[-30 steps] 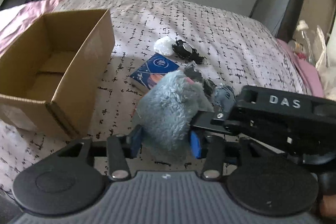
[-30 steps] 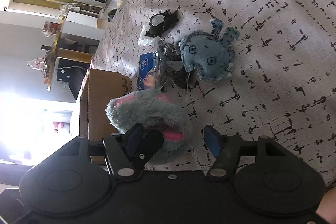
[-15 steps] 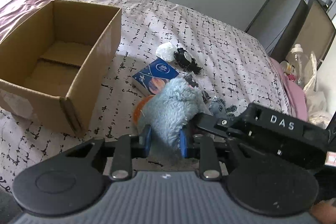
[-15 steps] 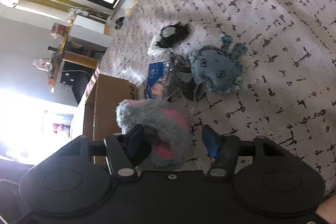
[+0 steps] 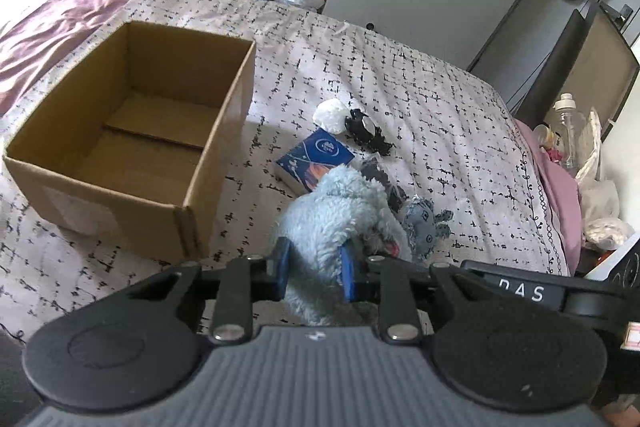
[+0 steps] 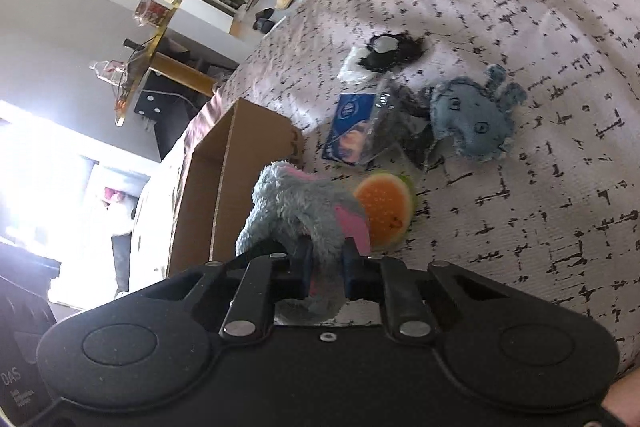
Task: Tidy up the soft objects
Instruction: 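Lift the grey fluffy plush with the left tool toward the box, then lower the grey plush into the box and open the left tool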
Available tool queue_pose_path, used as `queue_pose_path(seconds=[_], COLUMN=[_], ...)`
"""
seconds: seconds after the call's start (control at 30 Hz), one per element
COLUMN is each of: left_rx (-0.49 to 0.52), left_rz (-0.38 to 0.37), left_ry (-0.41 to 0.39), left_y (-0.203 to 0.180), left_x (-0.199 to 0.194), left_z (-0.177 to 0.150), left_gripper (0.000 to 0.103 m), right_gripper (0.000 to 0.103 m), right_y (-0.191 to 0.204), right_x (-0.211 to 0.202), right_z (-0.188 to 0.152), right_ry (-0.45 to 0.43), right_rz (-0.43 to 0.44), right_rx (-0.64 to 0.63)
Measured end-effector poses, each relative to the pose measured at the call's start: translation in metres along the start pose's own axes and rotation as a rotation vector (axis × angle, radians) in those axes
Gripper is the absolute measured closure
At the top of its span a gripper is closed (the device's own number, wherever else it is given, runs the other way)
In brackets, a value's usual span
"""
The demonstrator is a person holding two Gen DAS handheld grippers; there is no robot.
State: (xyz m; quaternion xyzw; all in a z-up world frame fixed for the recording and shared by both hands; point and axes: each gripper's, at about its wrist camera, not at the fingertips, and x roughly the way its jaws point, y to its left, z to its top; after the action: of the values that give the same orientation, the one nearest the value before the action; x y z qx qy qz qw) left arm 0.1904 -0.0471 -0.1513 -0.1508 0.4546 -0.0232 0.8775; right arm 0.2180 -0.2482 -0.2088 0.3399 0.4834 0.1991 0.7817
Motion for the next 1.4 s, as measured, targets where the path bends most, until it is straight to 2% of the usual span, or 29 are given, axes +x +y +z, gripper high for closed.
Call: queue_pose_path(seconds=[0.27,0.7,1.07,1.4], left_rx=[0.005,-0.003,-0.056,-0.107], left_rz=[-0.001,-0.023,-0.033,-0.018], left_ry=[-0.018,-0.094,-0.135,-0.142], left_y=[0.006,0.029,0.064,0.106], left_x=[-0.019,-0.053,-0.070,-0.072], left_z=[0.010,0.038,0.058,0.074], left_gripper=[0.079,0.079,0.078,0.078], right_gripper=[0.088,0.088,0.088,0.088], right_y=[0.024,0.080,0.125,0.158], right_x=[-0.004,-0.006,0.013,0.046], right_z=[-0.002,0.004,0.006,0.004], right_ry=[-0.018,-0.061,-0.077,-0.041], right_rz=[-0.001,0.000,-0.010,-0.010], right_rx=[-0.018,-0.097,-0.135,-0.155])
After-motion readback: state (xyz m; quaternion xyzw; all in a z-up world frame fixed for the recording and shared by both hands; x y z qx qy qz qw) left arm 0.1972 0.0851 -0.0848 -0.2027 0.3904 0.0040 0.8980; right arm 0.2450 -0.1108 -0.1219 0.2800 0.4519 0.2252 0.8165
